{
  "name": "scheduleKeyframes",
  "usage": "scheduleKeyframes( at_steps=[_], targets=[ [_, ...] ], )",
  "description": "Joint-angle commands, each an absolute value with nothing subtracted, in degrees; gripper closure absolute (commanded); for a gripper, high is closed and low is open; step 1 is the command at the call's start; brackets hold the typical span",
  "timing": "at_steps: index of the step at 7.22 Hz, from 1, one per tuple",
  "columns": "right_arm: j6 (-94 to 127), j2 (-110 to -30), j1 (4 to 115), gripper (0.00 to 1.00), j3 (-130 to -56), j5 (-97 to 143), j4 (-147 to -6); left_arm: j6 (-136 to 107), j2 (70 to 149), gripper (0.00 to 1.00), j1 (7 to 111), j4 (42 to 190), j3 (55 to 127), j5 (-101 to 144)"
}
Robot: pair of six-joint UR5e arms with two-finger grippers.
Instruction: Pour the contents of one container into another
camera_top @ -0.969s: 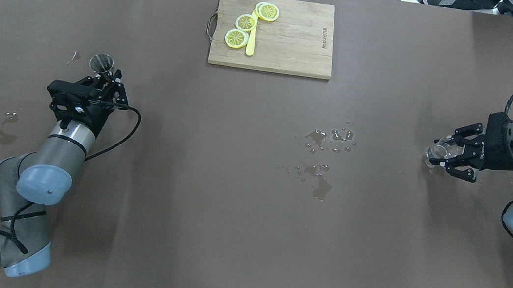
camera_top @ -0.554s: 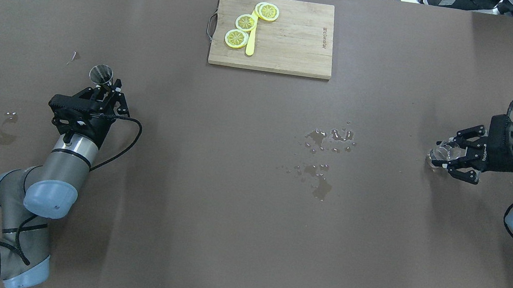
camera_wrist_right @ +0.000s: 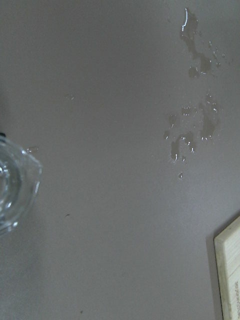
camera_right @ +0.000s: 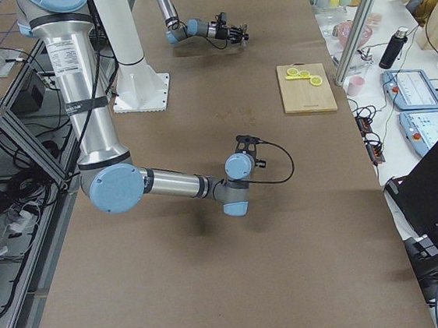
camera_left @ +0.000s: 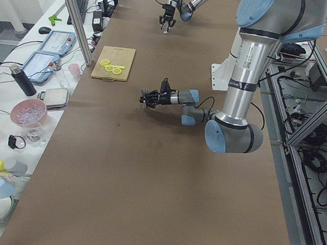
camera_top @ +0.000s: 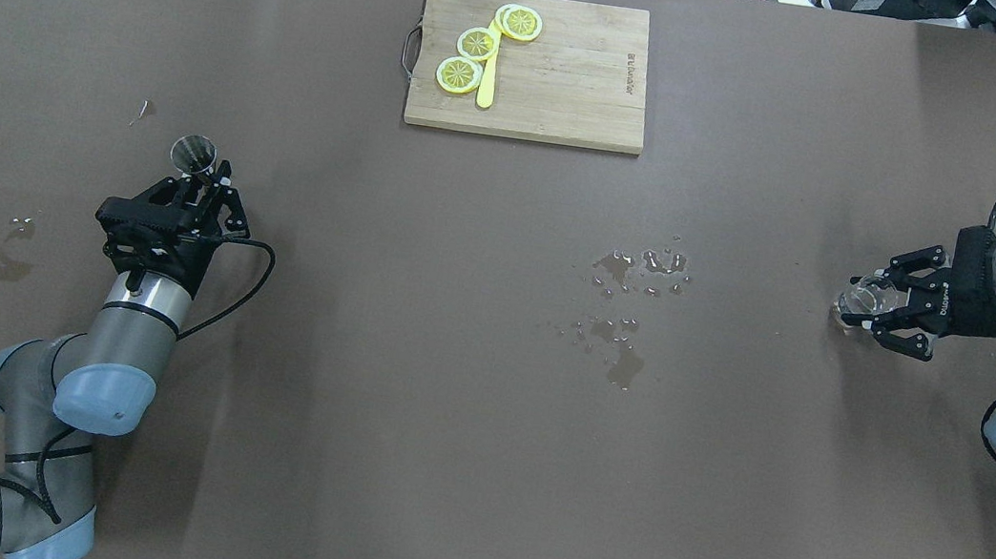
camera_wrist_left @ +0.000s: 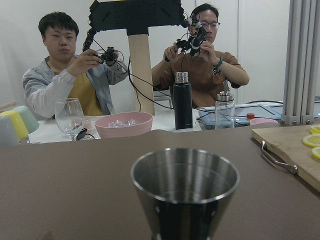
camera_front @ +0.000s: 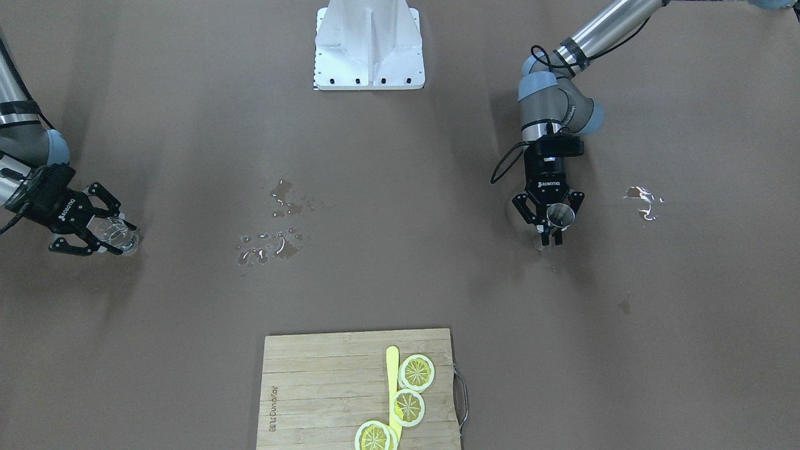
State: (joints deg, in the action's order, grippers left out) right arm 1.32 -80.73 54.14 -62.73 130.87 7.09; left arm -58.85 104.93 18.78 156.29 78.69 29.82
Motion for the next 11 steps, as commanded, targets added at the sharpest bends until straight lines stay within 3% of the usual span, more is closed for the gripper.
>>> scheduleKeyframes(
  at_steps=[1, 2, 5, 6, 7, 8, 9, 11],
  targets=[
    [1.3, -80.8, 54.1, 0.91, -62.6, 130.8, 7.2, -60.1, 104.9, 1.0, 18.6, 156.3, 78.6, 29.6],
    [1.4, -80.8, 54.1, 0.83, -62.6, 130.8, 7.2, -60.2, 105.0, 1.0, 18.6, 156.3, 78.6, 29.6],
    [1.3, -80.7, 54.1, 0.64, -62.7, 130.8, 7.5, -60.2, 105.1, 0.78, 18.6, 156.3, 78.4, 29.6],
    [1.3, -80.6, 54.1, 0.5, -62.7, 130.7, 7.5, -60.3, 105.1, 0.7, 18.6, 156.3, 78.6, 29.6],
    [1.4, -80.6, 54.1, 0.46, -62.7, 130.7, 7.6, -60.3, 105.1, 0.65, 18.6, 156.3, 78.5, 29.6],
    [1.4, -80.6, 54.1, 0.28, -62.7, 130.7, 7.6, -60.3, 105.1, 0.63, 18.6, 156.3, 78.3, 29.6],
    [1.5, -80.6, 54.1, 0.0, -62.7, 130.7, 7.6, -60.3, 105.1, 0.62, 18.6, 156.3, 78.2, 29.6],
    [1.7, -80.7, 54.1, 0.0, -62.7, 130.7, 8.0, -60.3, 105.0, 0.6, 18.5, 156.3, 78.0, 29.6]
  ],
)
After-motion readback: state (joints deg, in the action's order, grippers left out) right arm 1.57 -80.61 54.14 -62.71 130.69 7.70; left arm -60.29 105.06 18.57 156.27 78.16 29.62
